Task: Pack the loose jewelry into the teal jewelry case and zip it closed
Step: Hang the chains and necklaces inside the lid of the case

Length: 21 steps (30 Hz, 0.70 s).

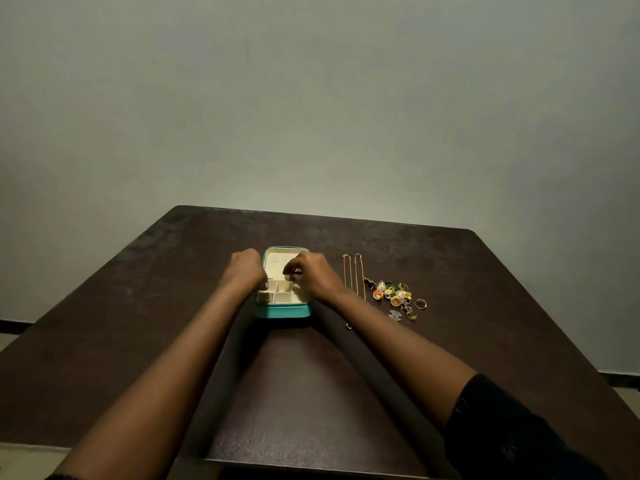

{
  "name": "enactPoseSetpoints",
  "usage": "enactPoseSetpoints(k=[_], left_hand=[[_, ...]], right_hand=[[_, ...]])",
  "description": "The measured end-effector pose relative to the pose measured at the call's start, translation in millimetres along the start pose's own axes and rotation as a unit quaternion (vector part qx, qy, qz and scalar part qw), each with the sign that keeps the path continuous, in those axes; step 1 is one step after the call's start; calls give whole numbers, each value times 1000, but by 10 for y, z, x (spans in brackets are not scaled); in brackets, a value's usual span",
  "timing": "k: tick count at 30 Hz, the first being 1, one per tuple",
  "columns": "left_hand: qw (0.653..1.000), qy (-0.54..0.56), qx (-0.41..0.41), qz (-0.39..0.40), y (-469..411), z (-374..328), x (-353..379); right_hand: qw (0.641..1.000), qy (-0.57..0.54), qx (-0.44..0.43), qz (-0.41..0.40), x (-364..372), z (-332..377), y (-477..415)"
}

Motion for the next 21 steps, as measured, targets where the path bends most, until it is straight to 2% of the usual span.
enactPoseSetpoints(k=[4, 7, 16, 21], left_hand=[[1000, -3, -2, 7, 18, 89, 71], [1000, 0, 13, 13, 6, 124, 107], [998, -56, 29, 0, 64, 139, 215], [1000, -7, 5, 12, 36, 171, 227]], right_hand=[[1000, -22, 3, -21, 150, 168, 52], [998, -47, 38, -28, 212, 204, 87], [995, -50, 84, -18, 268, 194, 199], [992, -67, 106, -33, 262, 170, 203]])
Point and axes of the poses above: each hand's wrist, its own y-axis away from the middle knuckle, its own x-axis out of the palm, z = x × y, the point moved 2 cm from there along -y, towards the middle knuckle, and after that the axes turned 6 degrees about -x, right-handed, at the moved point
